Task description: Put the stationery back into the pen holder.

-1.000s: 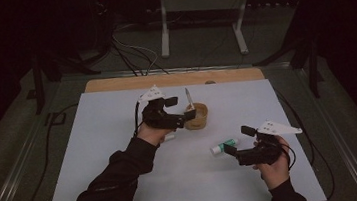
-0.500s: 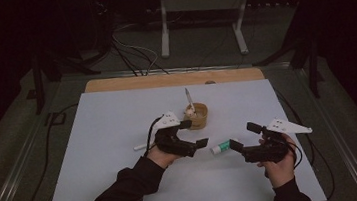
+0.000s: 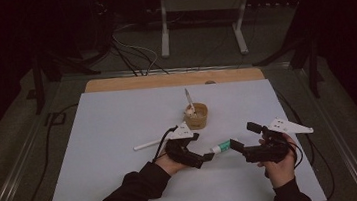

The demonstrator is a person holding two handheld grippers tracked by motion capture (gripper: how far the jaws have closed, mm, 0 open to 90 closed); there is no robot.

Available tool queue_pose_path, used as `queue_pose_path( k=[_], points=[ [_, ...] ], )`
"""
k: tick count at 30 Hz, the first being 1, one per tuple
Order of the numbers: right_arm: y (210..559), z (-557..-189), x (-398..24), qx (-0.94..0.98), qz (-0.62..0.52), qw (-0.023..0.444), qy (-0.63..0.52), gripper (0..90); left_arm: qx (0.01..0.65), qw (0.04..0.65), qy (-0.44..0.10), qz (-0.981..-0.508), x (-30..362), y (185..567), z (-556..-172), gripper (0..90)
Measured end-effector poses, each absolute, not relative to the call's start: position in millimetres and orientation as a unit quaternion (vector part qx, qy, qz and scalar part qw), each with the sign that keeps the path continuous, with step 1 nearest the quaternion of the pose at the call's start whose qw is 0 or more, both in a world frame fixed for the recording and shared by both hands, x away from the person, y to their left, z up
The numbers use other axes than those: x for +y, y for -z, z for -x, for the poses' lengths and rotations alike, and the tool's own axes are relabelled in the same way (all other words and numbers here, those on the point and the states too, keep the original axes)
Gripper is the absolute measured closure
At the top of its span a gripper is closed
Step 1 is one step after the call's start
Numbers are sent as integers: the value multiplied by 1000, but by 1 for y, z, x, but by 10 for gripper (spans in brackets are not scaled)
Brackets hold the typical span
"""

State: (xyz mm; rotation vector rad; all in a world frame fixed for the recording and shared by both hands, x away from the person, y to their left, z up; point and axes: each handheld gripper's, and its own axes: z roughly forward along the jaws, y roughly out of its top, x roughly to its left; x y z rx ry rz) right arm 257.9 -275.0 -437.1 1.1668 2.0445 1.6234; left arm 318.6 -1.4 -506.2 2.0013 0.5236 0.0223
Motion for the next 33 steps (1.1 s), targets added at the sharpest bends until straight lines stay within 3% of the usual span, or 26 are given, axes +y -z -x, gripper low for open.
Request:
queue_pose_path(
  k=[11, 22, 33],
  points=[
    [436, -257, -274, 708, -401, 138, -565, 0, 194, 450, -22, -871, -25, 523, -322, 91],
    [437, -257, -274, 706, -401, 134, -568, 0, 184, 411, -36, -892, -41, 531, -331, 173],
    [437, -257, -273, 706, -399, 133, -570, 1, 166, 394, -51, -903, -54, 533, -334, 407]
  ],
)
